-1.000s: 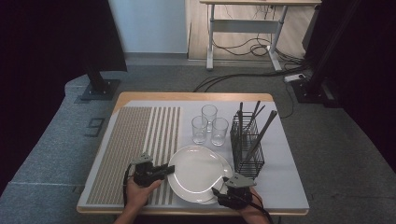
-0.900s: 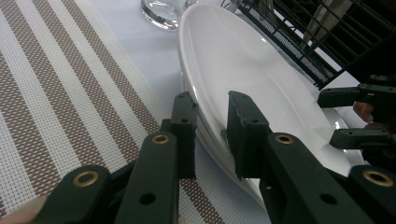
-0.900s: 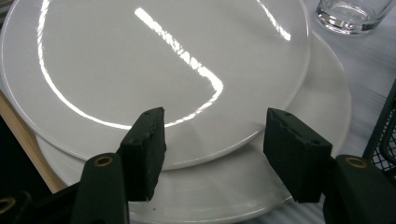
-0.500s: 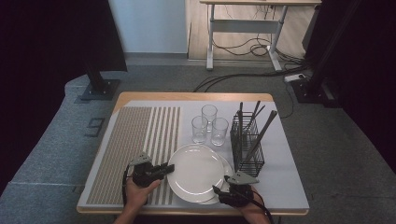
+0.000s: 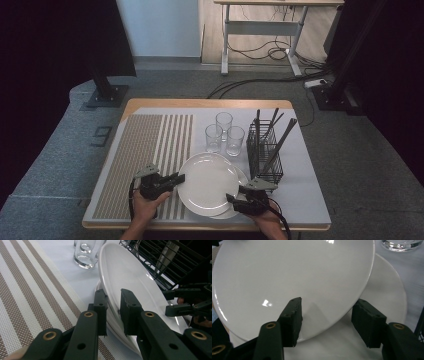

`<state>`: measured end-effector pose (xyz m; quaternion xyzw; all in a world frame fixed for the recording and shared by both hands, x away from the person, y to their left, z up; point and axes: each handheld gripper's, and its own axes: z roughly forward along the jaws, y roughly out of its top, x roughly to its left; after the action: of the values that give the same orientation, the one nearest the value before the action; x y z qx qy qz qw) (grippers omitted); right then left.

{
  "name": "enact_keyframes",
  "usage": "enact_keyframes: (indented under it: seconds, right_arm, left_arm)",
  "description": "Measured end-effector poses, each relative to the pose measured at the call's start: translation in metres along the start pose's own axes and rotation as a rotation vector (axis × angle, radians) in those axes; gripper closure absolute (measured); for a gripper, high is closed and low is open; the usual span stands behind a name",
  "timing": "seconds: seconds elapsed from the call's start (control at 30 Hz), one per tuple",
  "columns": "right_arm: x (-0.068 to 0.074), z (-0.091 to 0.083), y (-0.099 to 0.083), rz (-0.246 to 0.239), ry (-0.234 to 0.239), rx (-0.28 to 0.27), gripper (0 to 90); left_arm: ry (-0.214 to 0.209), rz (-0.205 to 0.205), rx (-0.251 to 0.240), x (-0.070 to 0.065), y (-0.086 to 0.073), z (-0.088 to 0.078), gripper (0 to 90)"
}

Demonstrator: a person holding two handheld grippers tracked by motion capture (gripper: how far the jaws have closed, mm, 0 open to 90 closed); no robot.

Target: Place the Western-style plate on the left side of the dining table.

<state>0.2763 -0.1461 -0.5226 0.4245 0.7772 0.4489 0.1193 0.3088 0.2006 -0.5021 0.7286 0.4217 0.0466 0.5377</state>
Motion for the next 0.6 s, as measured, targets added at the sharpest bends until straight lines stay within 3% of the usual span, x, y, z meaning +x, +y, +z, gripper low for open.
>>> enact_keyframes:
  seconds: [0.13,0.6]
  right_arm:
    - [-0.0049,-0.0025,-0.0002,0.036,0.006,-0.018,50.4]
    - [-0.0105,-0.0101,0.0014,0.064,-0.022,-0.053,60.7]
  left_arm:
    - [-0.005,-0.003,-0.001,0.0001,0.0003,0.0005,76.5]
    - [-0.025,-0.019,-0.004,-0.0003,0.0068,0.0051,78.8]
